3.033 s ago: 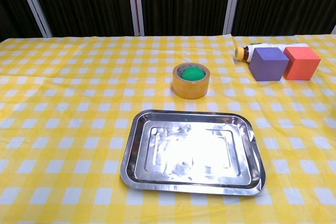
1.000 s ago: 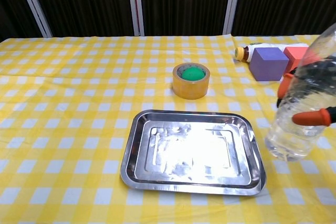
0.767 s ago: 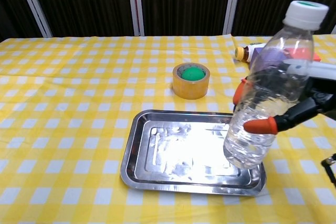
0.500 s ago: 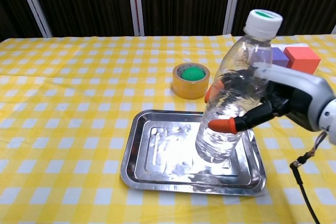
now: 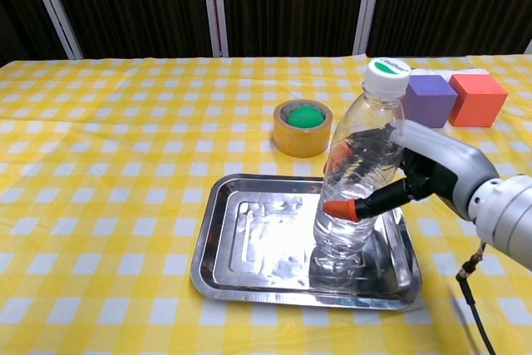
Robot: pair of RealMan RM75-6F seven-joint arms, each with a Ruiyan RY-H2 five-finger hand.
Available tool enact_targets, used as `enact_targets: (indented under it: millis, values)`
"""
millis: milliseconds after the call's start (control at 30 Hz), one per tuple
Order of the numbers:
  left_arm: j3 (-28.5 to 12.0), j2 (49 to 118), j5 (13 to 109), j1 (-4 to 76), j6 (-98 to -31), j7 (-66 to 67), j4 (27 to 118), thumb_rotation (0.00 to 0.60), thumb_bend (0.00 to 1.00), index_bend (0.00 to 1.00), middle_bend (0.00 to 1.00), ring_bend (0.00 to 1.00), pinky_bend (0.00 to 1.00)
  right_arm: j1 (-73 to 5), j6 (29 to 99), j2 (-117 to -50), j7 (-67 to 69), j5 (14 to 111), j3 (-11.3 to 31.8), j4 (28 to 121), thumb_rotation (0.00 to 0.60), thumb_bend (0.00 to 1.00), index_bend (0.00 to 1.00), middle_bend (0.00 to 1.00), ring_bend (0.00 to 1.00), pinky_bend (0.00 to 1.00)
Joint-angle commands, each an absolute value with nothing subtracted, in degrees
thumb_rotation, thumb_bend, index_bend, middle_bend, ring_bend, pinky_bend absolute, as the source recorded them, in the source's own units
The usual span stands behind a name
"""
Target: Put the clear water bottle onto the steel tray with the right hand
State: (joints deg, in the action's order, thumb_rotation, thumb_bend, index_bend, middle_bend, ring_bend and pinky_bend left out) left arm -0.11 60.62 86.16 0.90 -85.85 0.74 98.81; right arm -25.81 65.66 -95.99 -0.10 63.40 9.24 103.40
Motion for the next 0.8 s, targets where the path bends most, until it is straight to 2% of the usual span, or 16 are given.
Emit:
enact_targets:
  millis: [33, 200, 367, 433, 500, 567, 667, 767, 800]
  values:
    - [-0.12, 60.67, 86.15, 0.86, -85.98, 0.87, 98.91, 0.600, 0.16, 0.17, 0.01, 0.00, 0.00, -25.68, 65.32, -96.13, 0.39, 63.83, 9.20, 102.95, 0.600, 1.00, 0.87, 0.73, 0.42, 0.00]
    - [-0.23, 60.64, 85.87, 0.86, -85.96, 0.74, 98.80, 0.600, 0.16, 0.17, 0.01, 0.00, 0.00, -25.64, 63.97, -95.82, 0.88, 63.86, 8.55, 103.08, 0.600, 0.99, 0.83, 0.73, 0.42, 0.00]
    - [-0.21, 60.56, 86.01, 0.81, -86.13, 0.61, 98.80, 0.600, 0.16, 0.17, 0.01, 0.00, 0.00, -25.98, 62.33, -95.38, 0.36, 62.98, 8.17, 103.13, 0.600, 0.93, 0.80, 0.72, 0.42, 0.00]
    - [-0.24, 60.51, 85.98, 0.76, -86.25, 0.51, 98.80, 0.600, 0.16, 0.17, 0.01, 0.00, 0.00, -26.09, 61.87, -95.24, 0.07, 62.62, 8.07, 103.18, 0.600, 0.87, 0.78, 0.70, 0.42, 0.00]
    - [-0.29, 60.47, 85.92, 0.75, -86.30, 0.37, 98.82, 0.600, 0.16, 0.17, 0.01, 0.00, 0.00, -26.24, 61.35, -95.07, -0.19, 62.39, 7.96, 103.18, 0.600, 0.73, 0.73, 0.66, 0.41, 0.00]
    - [-0.27, 60.45, 85.96, 0.75, -86.30, 0.33, 98.81, 0.600, 0.16, 0.17, 0.01, 0.00, 0.00, -26.36, 60.73, -94.76, -0.28, 62.00, 7.85, 103.34, 0.600, 0.55, 0.57, 0.54, 0.35, 0.00]
    - [-0.21, 60.49, 86.00, 0.79, -86.19, 0.43, 98.80, 0.600, 0.16, 0.17, 0.01, 0.00, 0.00, -26.65, 59.13, -93.96, 0.29, 61.83, 7.54, 103.81, 0.600, 0.37, 0.29, 0.34, 0.23, 0.00]
    - [-0.18, 60.59, 85.98, 0.85, -86.06, 0.63, 98.79, 0.600, 0.16, 0.17, 0.01, 0.00, 0.00, -27.13, 56.52, -92.50, 2.41, 61.91, 7.61, 104.78, 0.600, 0.30, 0.15, 0.19, 0.15, 0.00]
    - [-0.17, 60.61, 85.99, 0.85, -86.06, 0.69, 98.79, 0.600, 0.16, 0.17, 0.01, 0.00, 0.00, -27.16, 55.88, -92.04, 3.46, 62.25, 7.72, 104.94, 0.600, 0.30, 0.13, 0.16, 0.13, 0.00]
